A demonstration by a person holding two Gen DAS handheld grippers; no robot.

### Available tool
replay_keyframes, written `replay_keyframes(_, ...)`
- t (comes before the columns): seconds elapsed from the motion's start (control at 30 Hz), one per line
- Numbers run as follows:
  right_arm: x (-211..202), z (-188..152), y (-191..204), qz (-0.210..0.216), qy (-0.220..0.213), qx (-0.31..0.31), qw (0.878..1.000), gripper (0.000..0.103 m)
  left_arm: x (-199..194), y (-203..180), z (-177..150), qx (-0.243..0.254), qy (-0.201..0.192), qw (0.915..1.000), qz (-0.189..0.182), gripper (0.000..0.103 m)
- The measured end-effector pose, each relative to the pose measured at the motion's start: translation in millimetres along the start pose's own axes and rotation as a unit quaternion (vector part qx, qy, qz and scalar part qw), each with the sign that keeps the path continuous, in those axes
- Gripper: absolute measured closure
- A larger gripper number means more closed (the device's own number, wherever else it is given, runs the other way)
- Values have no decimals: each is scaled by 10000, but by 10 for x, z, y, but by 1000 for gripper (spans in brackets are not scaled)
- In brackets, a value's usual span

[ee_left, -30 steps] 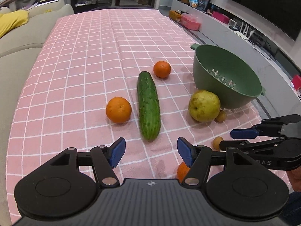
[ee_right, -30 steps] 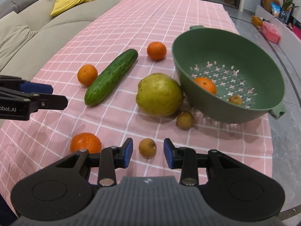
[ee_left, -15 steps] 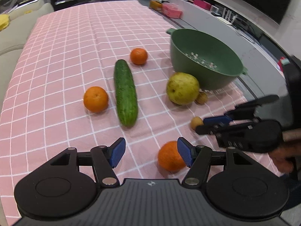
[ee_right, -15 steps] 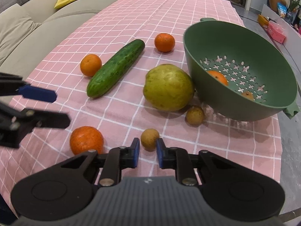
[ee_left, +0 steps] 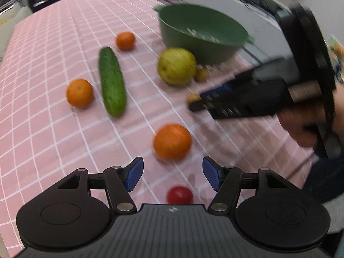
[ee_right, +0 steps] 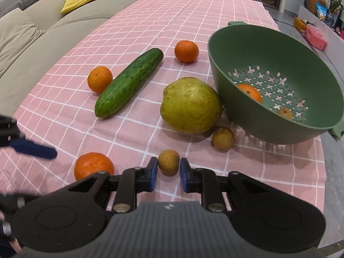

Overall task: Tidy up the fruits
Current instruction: 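Grasp the red tomato with the left tool while the right tool grasps a brown fruit, then carry tomato and brown fruit over the colander and release both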

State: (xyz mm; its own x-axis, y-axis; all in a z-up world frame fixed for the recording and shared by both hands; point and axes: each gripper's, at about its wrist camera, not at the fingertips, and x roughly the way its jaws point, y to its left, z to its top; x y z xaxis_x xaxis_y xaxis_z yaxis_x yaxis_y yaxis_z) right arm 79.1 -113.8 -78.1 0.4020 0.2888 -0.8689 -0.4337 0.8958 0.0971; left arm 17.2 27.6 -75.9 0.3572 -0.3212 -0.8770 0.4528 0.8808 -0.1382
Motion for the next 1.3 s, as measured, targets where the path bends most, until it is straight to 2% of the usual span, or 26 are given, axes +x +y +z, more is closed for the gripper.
replay_keyframes(0.1, 40, -3, 19, -39, 16, -76, 10000, 82, 41, -49, -54, 167, 143, 9998, -2, 29)
replay_keyframes(0.3, 66, 20, 6, -86, -17, -84, 9999, 83, 113, -85, -156, 361, 471, 9982, 40, 35)
replay_keyframes(0.37, 67, 27, 2, -98, -30, -68, 9999, 83, 131, -95, -169, 379, 533, 9979, 26, 42)
replay_keyframes(0.43, 69, 26, 6, -106, -35, -74, 9999, 83, 168, -101, -176, 368, 613, 9974, -37, 59)
replay_keyframes(0.53, 66, 25, 7, -103, -32, -70, 9999, 83, 182, -112, -170, 365, 628, 9973, -105, 64)
replay_keyframes(0.93, 66, 20, 8, -113, -32, -73, 9999, 83, 210, -108, -142, 232, 578, 9979, -168, 64)
replay_keyframes(1.03, 59, 15, 3, -107, -18, -71, 9999, 83, 204, -95, -139, 195, 591, 9978, -235, 69)
replay_keyframes(1.3, -86, 51, -45, -13, -99, 19, 9999, 83, 146, -100, -110, 123, 596, 9979, -219, 69)
